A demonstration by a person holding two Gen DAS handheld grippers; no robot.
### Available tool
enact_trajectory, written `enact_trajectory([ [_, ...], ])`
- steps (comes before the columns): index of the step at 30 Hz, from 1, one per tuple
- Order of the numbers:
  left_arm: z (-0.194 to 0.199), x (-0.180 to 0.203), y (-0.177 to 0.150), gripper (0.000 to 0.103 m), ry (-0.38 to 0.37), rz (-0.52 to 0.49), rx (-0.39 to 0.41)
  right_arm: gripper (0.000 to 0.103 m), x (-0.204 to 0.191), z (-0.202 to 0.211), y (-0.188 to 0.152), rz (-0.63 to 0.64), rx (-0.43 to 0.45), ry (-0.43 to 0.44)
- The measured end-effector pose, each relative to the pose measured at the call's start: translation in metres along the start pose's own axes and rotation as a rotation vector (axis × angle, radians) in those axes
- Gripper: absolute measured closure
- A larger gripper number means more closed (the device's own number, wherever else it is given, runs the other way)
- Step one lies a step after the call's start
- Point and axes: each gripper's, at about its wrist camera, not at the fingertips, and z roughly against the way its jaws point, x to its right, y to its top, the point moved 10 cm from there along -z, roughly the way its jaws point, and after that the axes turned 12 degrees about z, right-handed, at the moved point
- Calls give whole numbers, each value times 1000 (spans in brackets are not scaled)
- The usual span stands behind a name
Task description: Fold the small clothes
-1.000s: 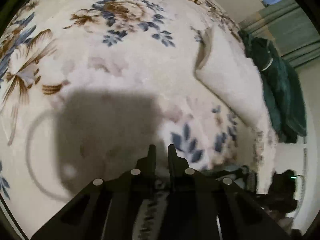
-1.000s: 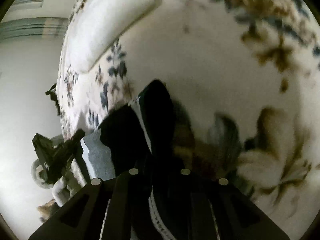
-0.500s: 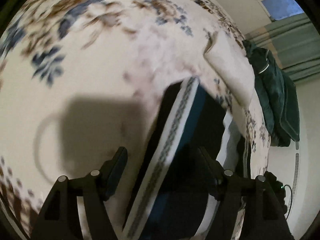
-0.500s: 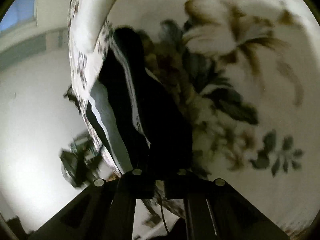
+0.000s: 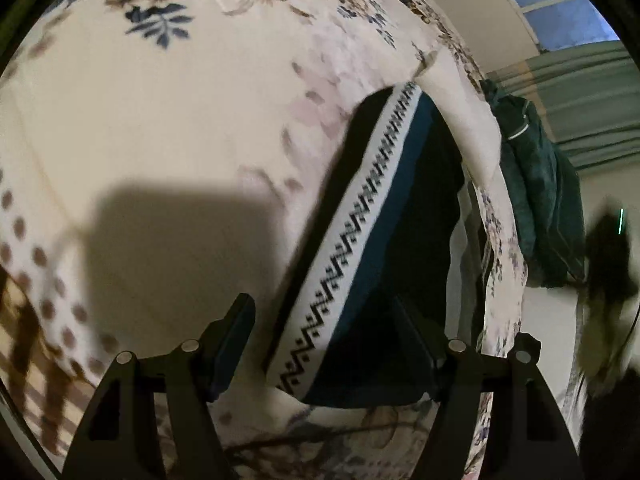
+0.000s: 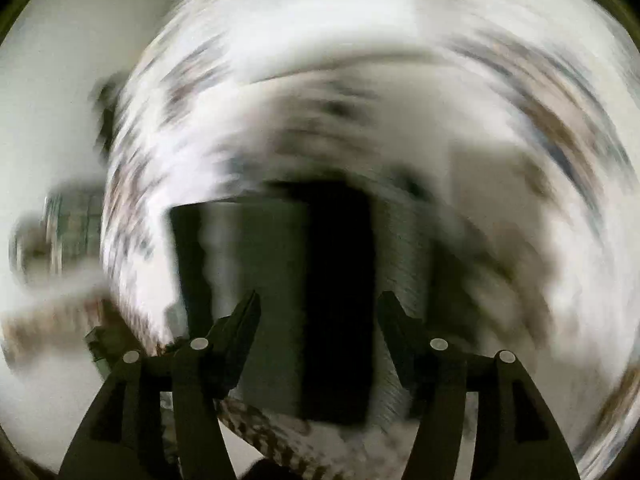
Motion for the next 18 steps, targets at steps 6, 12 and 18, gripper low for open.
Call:
enact_trajectory([
  [6, -3, 8, -10, 37, -40, -40, 16, 40, -110, -119, 94, 325, -222, 31],
  [12, -7, 8, -17, 90, -67, -98, 24, 95, -118, -168, 101, 331, -330, -36],
  [18, -3, 5, -16, 86, -79, -27, -6, 97, -106, -156, 106, 219, -298, 94],
])
